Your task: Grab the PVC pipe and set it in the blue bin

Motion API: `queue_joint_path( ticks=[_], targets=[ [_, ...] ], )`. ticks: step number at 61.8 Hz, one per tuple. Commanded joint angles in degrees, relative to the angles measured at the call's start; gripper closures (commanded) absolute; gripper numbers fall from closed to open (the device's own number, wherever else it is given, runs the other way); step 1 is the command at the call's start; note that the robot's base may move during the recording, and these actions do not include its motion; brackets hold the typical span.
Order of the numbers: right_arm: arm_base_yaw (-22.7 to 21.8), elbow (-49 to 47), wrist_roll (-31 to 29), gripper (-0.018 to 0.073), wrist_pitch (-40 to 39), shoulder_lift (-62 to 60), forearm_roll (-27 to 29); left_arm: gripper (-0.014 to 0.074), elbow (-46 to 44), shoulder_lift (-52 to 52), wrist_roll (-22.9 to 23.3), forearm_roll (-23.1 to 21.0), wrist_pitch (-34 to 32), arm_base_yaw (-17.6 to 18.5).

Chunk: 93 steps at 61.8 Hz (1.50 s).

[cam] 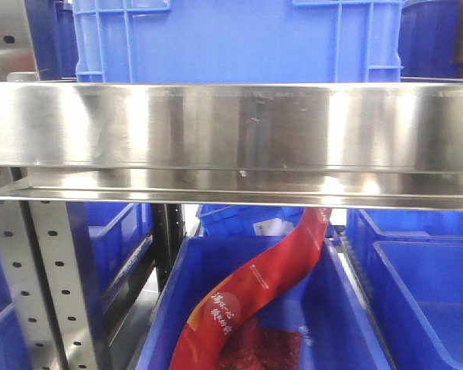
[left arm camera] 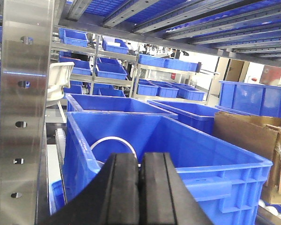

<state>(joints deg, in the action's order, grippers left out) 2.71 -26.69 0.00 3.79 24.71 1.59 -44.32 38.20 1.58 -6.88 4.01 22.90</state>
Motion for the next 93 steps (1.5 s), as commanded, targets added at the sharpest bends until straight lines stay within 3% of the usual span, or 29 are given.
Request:
queue_joint_path(
  ticks=[1,11,27,93],
  targets=[
    [-4.3,4.3,0.0,0.0727,-1.3,-3.8,-0.4,0.0707,0.0,-0.3,0.0,-0.4,-0.9,0.0],
    [-8.7,13.6,0.3,0.0727,-2.1,-12.4,2.0,0.0707,0.0,-0.3,0.0,-0.4,-0.9,0.0],
    [-8.9,26.5,0.3,0.0727,-5.5,-24.7,2.1,0.0707,0.0,-0.3,0.0,-0.4,-0.9,0.0],
    [-8.9,26.7,0.3,0.0727,-5.1,-24.7,1.5,0.0707,0.0,-0.3,0.0,-0.4,-1.9,0.0]
  ],
)
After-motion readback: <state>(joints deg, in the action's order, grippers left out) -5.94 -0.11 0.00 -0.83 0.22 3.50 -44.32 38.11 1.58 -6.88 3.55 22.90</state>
